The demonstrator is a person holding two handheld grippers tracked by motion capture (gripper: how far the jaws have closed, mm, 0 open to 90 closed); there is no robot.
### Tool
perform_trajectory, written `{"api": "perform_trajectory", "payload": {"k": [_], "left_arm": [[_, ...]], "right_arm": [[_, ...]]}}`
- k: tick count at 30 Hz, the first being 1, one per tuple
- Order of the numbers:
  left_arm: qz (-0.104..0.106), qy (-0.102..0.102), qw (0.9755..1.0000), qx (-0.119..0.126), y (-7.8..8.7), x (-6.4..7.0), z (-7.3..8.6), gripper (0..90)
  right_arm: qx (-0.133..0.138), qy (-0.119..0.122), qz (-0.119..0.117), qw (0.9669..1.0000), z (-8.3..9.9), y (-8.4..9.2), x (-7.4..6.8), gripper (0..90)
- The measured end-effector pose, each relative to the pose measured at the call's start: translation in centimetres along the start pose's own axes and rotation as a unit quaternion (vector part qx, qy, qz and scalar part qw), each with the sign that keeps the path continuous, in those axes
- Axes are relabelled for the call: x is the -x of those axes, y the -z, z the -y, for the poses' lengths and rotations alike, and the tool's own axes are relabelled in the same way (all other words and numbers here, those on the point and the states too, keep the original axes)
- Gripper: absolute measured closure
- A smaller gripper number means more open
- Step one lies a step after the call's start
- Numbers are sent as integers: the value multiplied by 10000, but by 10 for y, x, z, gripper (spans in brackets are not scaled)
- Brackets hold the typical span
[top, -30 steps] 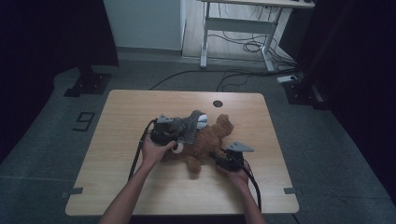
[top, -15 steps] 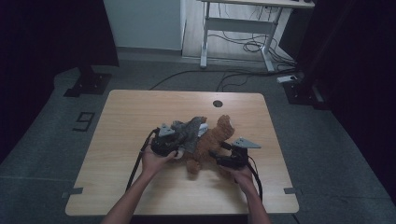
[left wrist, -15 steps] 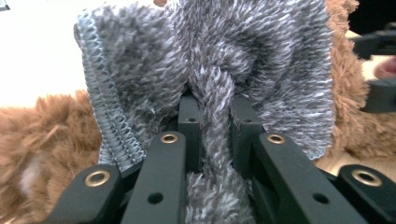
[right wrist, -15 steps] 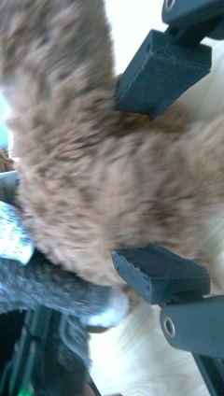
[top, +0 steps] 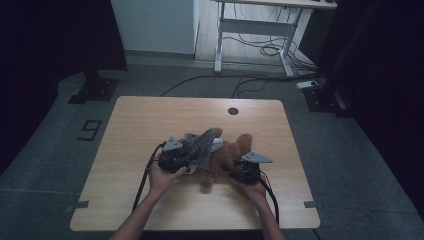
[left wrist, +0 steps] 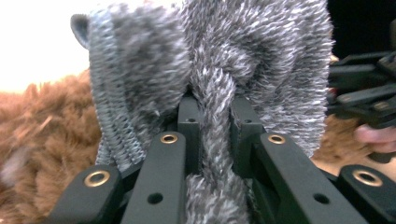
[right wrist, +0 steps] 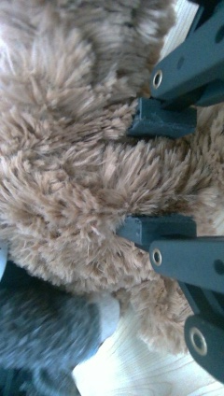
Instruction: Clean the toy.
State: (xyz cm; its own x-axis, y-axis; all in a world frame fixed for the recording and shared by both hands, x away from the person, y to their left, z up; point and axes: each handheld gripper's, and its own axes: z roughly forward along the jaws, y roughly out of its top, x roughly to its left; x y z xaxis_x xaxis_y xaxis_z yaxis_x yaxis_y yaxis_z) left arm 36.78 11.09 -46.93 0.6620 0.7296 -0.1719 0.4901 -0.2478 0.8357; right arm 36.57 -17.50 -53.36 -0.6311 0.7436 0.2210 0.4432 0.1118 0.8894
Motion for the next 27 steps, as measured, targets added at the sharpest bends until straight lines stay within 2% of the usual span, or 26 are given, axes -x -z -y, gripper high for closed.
{"api": "perform_trajectory", "payload": {"k": [2,3,4,7,8,10,12,13,14,15,19,22,23,24,26,27], "left_arm": [[104,-62,9999,75,-1,9,-8,778],[233,-185,9995,116,-4,22,-19,777],[233,-185,9995,116,-4,22,-19,776],[269,-469,9985,134,-16,43,-36,774],[274,-488,9984,112,-23,49,-42,774],[343,-421,9985,-23,-40,55,-51,774],[156,-612,9975,-307,-59,61,-52,774],[72,-618,9973,-400,-71,61,-49,774],[72,-618,9973,-400,-71,61,-49,774],[159,-435,9983,-351,-71,57,-47,775],[179,-320,9986,-374,-63,47,-45,775],[-70,-266,9989,-380,-50,34,-41,775],[-276,-239,9984,-437,-43,20,-38,775],[-276,-239,9984,-437,-43,20,-38,775],[-404,-106,9981,-443,-34,3,-35,775],[-385,4,9984,-418,-29,-5,-33,776]], "right_arm": [[12,-17,13,10000,0,1,1,601],[25,-24,21,10000,1,1,1,602],[25,-24,21,10000,1,1,1,602],[77,5,44,10000,2,1,0,601],[109,19,44,9999,2,1,0,601],[150,57,56,9999,4,1,-1,601],[136,90,93,9998,4,2,-1,601],[138,137,159,9997,4,2,-2,602],[138,137,159,9997,4,2,-2,602],[113,151,202,9996,4,2,-1,608],[149,171,155,9996,5,2,-1,611],[179,151,134,9996,5,3,0,614],[200,140,123,9996,6,3,0,614],[200,140,123,9996,6,3,0,614],[200,169,120,9996,6,3,1,614],[207,168,114,9996,6,3,0,614]]}}
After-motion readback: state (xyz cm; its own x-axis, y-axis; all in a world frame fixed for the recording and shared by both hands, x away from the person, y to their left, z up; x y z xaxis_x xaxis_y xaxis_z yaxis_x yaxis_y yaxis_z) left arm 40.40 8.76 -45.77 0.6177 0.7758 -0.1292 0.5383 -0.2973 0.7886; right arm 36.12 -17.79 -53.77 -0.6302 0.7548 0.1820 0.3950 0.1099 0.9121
